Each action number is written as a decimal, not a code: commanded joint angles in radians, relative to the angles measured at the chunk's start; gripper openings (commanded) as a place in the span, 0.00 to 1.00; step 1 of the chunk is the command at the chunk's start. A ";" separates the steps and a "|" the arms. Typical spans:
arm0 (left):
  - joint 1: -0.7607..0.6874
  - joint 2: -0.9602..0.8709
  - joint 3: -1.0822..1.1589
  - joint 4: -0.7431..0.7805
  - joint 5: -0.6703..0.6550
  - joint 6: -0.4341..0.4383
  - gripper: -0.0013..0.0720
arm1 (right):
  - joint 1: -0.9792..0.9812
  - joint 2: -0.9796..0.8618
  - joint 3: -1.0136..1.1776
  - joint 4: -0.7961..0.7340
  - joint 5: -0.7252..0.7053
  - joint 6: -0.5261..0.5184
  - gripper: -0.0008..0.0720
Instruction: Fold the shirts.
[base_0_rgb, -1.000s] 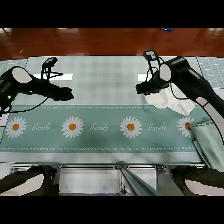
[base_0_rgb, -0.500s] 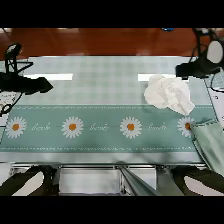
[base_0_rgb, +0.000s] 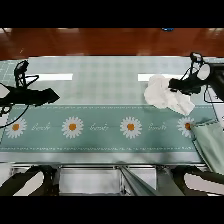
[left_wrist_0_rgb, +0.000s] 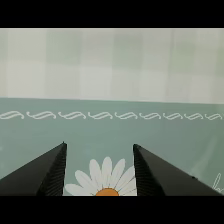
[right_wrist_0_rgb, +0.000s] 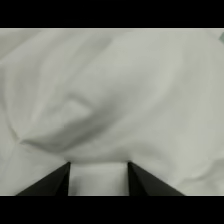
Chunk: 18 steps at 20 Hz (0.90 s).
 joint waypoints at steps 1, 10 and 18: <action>-0.001 -0.030 -0.010 -0.017 0.020 0.000 0.71 | -0.009 -0.127 -0.012 0.055 -0.047 -0.005 0.58; 0.023 -0.041 0.006 -0.013 0.018 0.044 0.71 | -0.009 -0.108 0.089 0.146 0.051 -0.105 0.05; 0.000 0.047 0.026 -0.098 -0.090 0.046 0.71 | -0.009 0.267 0.358 0.206 0.087 -0.148 0.05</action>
